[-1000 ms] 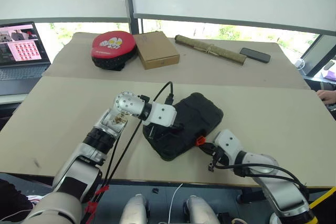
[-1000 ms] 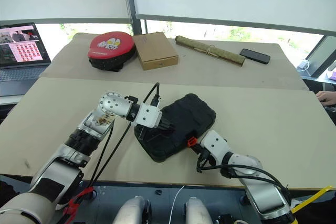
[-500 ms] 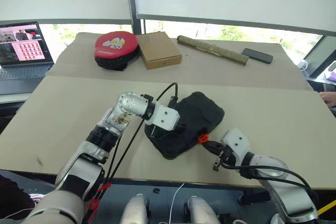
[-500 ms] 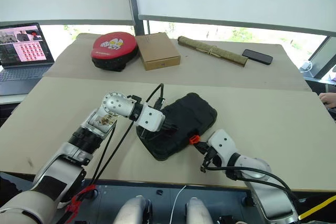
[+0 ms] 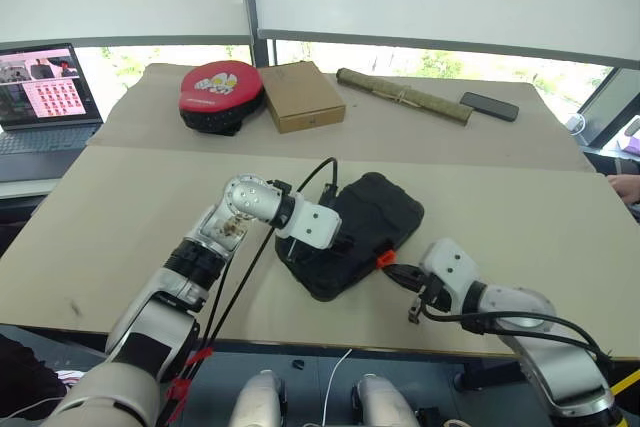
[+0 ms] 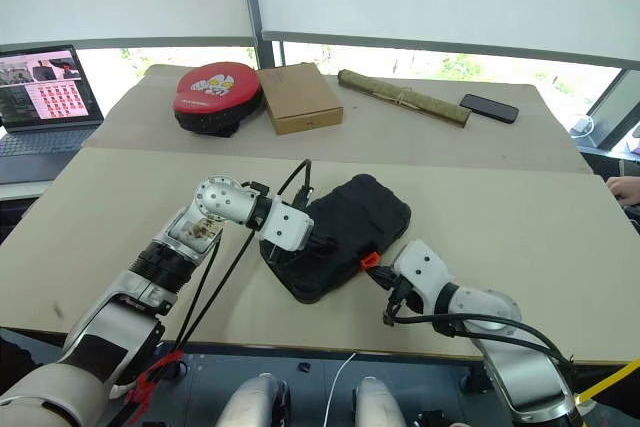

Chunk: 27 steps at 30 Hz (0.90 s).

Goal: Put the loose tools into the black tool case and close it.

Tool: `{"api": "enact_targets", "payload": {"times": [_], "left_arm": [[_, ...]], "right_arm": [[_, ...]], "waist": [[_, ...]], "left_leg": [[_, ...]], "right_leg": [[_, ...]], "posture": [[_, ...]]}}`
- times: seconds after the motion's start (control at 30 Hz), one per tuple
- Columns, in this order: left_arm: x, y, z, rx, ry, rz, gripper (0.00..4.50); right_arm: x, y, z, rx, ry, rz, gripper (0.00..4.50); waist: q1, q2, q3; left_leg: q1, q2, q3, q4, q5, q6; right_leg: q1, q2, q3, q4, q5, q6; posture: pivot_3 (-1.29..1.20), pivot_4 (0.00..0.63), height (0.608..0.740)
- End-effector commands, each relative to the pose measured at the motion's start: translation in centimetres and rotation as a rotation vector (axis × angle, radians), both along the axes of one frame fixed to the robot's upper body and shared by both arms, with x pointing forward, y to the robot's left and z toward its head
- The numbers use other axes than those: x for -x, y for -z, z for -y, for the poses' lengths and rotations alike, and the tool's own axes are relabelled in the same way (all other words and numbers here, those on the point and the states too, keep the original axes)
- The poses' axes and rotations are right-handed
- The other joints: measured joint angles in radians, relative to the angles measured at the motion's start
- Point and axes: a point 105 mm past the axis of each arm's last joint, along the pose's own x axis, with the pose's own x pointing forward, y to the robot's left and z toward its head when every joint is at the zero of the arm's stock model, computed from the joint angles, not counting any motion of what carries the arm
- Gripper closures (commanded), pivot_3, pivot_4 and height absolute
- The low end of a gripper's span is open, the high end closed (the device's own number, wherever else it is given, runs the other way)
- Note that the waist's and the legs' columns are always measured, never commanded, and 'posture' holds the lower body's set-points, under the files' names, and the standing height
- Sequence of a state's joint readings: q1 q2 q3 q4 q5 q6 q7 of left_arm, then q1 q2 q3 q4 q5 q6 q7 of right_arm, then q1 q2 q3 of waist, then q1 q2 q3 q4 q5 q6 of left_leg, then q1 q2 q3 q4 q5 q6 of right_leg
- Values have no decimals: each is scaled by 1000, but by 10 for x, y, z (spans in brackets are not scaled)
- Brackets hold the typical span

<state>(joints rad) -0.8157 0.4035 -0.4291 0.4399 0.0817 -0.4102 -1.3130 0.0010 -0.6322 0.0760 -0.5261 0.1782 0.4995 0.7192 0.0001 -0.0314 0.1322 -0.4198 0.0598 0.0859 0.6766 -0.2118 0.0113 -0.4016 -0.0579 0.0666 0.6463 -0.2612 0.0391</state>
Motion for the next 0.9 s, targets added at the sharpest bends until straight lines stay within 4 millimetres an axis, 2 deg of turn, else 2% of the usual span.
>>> {"api": "enact_targets", "payload": {"times": [0.03,0.2,0.27,0.4,0.47,0.63,0.7,0.73,0.8,0.9], "left_arm": [[10,44,-6,-135,-7,-101,4480],[6,42,-11,-107,-59,-123,4480],[2,29,-22,-42,-151,-226,4480],[-3,-5,-61,95,-336,-419,3391],[2,-25,-89,146,-413,-497,2710],[34,-73,-161,232,-585,-663,896],[44,-85,-179,249,-656,-669,88],[47,-88,-188,257,-695,-661,22],[55,-92,-200,272,-750,-656,22],[66,-86,-212,292,-817,-629,22]], "right_arm": [[-5,-25,-4,-13,-33,106,4500],[-3,-27,-6,-23,-60,86,4500],[2,-30,0,-41,-76,46,4500],[13,-55,27,-59,-119,-21,3323],[18,-70,43,-64,-144,-54,2665],[32,-102,81,-83,-184,-165,1006],[36,-110,89,-99,-196,-203,265],[38,-113,92,-110,-201,-219,103],[37,-117,95,-128,-199,-217,103],[27,-118,96,-153,-177,-176,103]], "waist": [[1,0,0],[0,0,-1],[-1,0,-1],[-20,-1,0],[-33,0,3],[-40,-5,15],[-36,-7,16],[-31,-7,16],[-25,-7,16],[-17,-7,17]], "left_leg": [[0,0,0,0,0,0],[0,0,0,0,0,0],[0,0,0,0,0,0],[-3,1,0,-1,0,0],[-1,2,-1,-4,0,0],[0,5,-3,-14,0,0],[-1,5,-3,-16,0,0],[-1,5,-3,-16,-1,0],[-2,5,-3,-17,-1,-1],[-2,3,-1,-17,-2,-1]], "right_leg": [[0,0,0,0,0,0],[0,0,0,0,0,0],[0,0,0,0,0,0],[-3,1,0,0,3,1],[-3,2,1,0,4,2],[-7,5,-1,0,1,-6],[-8,4,-3,0,-1,-7],[-8,4,-3,0,-1,-6],[-9,2,-3,0,-2,-5],[-10,-1,-2,-1,-2,-5]], "posture": [[0,150,740],[0,150,740],[0,150,740],[0,150,740],[0,150,740],[0,150,740],[0,150,740],[0,150,740],[0,150,740],[0,150,740]]}}
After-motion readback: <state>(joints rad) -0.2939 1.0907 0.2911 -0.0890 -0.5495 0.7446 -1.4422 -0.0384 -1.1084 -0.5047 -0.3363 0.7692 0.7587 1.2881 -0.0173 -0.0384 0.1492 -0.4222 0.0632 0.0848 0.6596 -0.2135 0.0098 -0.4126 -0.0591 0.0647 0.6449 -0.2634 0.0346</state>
